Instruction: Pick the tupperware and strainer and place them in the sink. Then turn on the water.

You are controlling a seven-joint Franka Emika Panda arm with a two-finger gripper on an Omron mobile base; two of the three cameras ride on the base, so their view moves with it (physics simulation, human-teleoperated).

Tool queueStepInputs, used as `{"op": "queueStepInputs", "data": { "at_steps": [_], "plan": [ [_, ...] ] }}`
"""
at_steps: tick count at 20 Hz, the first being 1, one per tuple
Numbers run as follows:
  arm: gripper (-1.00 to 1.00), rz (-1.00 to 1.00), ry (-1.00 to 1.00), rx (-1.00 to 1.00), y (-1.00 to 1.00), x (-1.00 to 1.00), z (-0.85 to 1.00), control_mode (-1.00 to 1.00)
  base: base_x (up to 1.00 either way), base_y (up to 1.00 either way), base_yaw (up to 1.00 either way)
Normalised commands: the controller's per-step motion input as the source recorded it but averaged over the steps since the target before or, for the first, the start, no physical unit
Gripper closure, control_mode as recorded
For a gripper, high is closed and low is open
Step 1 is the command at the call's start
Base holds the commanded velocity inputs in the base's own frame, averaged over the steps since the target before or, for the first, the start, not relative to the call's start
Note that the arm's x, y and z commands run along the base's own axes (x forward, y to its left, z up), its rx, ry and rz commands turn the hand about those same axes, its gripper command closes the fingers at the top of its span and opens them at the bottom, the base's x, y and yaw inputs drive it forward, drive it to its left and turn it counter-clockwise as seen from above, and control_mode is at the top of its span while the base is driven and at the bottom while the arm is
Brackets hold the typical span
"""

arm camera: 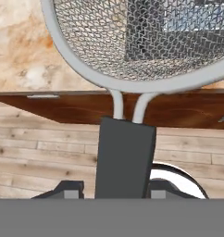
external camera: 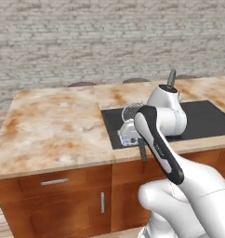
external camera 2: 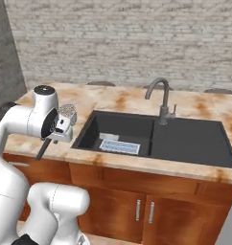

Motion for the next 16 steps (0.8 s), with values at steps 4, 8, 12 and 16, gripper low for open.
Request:
{"op": "queueStepInputs", "data": {
  "at_steps": [4,8,12,16],
  "plan": [
    [1.00,0.00,0.00,0.00,0.00,0.00,0.00,1.00,0.54,-0.74,0.04],
    [1.00,0.00,0.00,0.00,0.00,0.00,0.00,1.00,0.77,-0.46,0.05],
    [1.00,0.00,0.00,0.00,0.00,0.00,0.00,1.00,0.68,-0.22,0.03],
    [1.00,0.00,0.00,0.00,0.00,0.00,0.00,1.00,0.49,-0.06,0.06]
  ]
}}
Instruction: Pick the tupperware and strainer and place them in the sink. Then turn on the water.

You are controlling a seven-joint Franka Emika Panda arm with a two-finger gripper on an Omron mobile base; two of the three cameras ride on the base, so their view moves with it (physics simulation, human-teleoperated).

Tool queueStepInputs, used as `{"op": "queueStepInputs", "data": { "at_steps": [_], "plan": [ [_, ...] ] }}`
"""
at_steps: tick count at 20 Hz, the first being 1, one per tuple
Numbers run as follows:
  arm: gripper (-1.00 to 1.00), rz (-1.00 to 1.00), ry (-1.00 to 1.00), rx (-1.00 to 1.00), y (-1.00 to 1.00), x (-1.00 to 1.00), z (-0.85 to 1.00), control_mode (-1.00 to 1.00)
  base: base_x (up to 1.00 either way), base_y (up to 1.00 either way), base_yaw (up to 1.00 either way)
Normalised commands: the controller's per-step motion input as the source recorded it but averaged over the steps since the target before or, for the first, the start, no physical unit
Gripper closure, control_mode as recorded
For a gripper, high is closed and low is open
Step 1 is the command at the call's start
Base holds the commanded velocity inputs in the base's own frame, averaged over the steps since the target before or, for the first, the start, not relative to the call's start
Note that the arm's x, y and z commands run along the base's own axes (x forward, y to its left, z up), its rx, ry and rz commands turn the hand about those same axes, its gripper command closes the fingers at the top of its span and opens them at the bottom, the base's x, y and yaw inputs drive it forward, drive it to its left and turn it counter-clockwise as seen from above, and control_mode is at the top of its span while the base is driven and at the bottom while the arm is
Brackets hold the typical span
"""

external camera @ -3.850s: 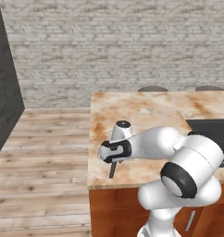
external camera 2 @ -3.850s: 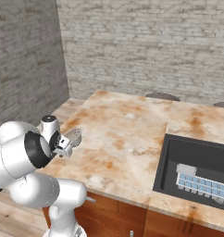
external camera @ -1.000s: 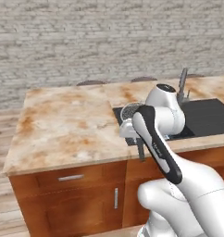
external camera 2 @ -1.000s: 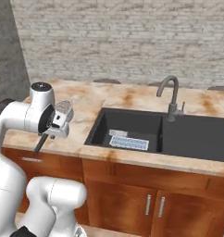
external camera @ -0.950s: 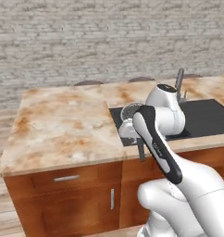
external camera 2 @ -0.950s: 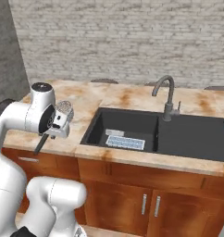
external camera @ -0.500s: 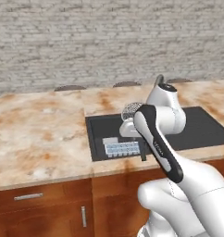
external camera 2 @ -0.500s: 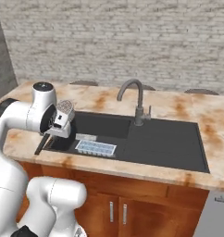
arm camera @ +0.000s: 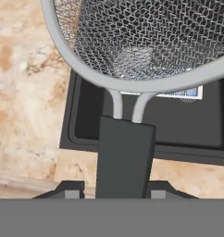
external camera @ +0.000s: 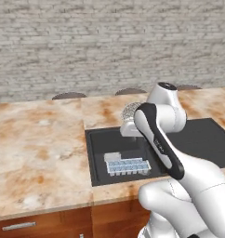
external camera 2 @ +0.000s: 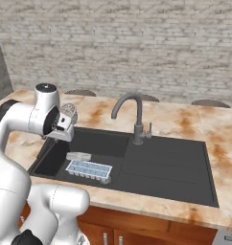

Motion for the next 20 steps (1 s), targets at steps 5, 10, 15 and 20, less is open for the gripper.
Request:
{"op": "queueStepInputs", "data": {
  "at_steps": [5,10,15,20],
  "plan": [
    [1.00,0.02,0.00,0.00,-0.04,0.00,0.00,-1.00,0.02,-0.03,0.01],
    [1.00,0.00,0.03,0.00,0.00,0.23,-0.11,-1.00,0.00,0.00,0.00],
    [1.00,-0.03,0.20,0.02,0.00,0.88,-0.81,-1.00,0.00,0.00,0.00],
    [1.00,-0.07,0.07,0.03,0.00,0.69,-0.56,-1.00,0.00,0.00,0.00]
  ]
}}
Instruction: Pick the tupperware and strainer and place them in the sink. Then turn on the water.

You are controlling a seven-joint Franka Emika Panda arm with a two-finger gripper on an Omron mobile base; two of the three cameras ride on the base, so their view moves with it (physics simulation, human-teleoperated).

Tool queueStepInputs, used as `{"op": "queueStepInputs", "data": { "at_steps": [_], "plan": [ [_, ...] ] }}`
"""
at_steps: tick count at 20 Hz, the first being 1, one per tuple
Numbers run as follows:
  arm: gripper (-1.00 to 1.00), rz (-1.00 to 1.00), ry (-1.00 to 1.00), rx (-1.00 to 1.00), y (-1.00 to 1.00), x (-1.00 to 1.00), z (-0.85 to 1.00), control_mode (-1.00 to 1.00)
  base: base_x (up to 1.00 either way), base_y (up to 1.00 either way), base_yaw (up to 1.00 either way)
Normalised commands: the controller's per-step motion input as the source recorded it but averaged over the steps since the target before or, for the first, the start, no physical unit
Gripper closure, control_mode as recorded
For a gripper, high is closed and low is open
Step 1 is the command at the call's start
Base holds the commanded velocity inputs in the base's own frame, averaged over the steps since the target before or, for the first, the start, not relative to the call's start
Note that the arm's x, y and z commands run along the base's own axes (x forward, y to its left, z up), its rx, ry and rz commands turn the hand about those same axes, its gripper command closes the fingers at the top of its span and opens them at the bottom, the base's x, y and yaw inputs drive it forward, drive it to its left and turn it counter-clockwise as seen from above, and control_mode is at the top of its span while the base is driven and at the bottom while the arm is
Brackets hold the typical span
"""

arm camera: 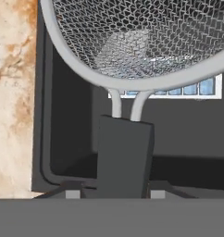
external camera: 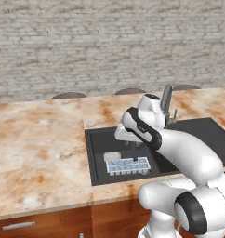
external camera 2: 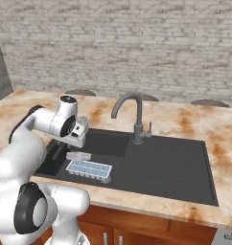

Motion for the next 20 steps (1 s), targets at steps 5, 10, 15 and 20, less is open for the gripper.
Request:
{"op": "queueStepInputs", "data": {
  "at_steps": [5,10,15,20],
  "plan": [
    [1.00,-0.11,0.01,0.00,0.00,0.63,-0.29,-1.00,0.00,0.00,0.00],
    [1.00,-0.10,0.00,0.00,0.00,0.39,-0.11,-1.00,0.00,0.00,0.00],
    [1.00,-0.03,0.01,0.00,0.05,0.38,0.00,-1.00,0.00,0.00,0.00],
    [1.00,-0.06,0.01,-0.05,0.24,0.22,0.00,-1.00,0.00,0.00,0.00]
  ]
}}
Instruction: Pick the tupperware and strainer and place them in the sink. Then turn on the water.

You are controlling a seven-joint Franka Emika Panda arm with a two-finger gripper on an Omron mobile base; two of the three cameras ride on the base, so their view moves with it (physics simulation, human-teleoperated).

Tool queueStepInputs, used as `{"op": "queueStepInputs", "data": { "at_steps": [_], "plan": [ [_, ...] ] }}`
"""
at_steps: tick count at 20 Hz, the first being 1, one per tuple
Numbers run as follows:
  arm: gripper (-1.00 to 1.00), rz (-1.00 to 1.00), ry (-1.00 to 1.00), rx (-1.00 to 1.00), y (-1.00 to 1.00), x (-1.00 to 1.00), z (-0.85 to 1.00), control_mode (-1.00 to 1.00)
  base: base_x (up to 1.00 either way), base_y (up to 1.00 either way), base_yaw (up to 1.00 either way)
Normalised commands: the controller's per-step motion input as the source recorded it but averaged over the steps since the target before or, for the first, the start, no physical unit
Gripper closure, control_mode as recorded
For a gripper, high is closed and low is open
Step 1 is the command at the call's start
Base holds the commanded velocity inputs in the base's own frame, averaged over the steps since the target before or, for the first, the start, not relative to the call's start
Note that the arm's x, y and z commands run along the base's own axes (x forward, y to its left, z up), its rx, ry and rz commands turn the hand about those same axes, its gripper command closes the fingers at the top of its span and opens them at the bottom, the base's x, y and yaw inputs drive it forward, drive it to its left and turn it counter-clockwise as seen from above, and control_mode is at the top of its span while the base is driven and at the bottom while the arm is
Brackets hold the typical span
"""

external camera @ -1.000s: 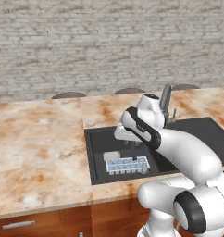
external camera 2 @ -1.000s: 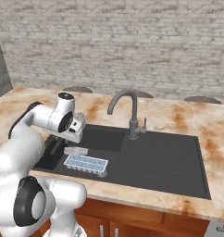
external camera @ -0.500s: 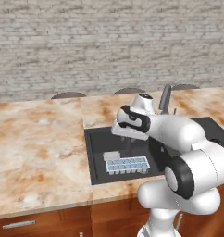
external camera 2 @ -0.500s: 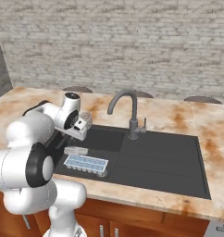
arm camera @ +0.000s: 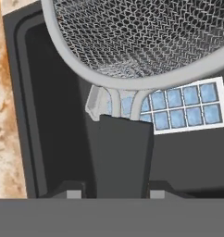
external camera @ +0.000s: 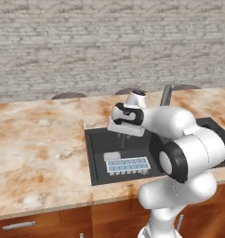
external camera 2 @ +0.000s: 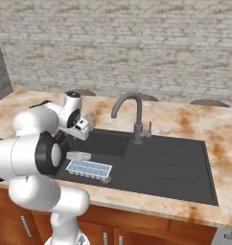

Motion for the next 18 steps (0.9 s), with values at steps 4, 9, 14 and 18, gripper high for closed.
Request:
{"op": "queueStepInputs", "data": {
  "at_steps": [4,9,14,18],
  "plan": [
    [1.00,-0.03,-0.02,-0.14,0.08,0.23,-0.14,-1.00,0.00,0.00,0.00],
    [1.00,-0.01,-0.07,-0.17,0.00,0.16,-0.41,-1.00,0.00,0.00,0.00],
    [1.00,0.00,-0.17,-0.04,0.00,0.15,-0.54,-1.00,0.00,0.00,0.00],
    [1.00,0.00,-0.08,0.00,0.00,0.00,-0.25,-1.00,0.00,0.00,0.00]
  ]
}}
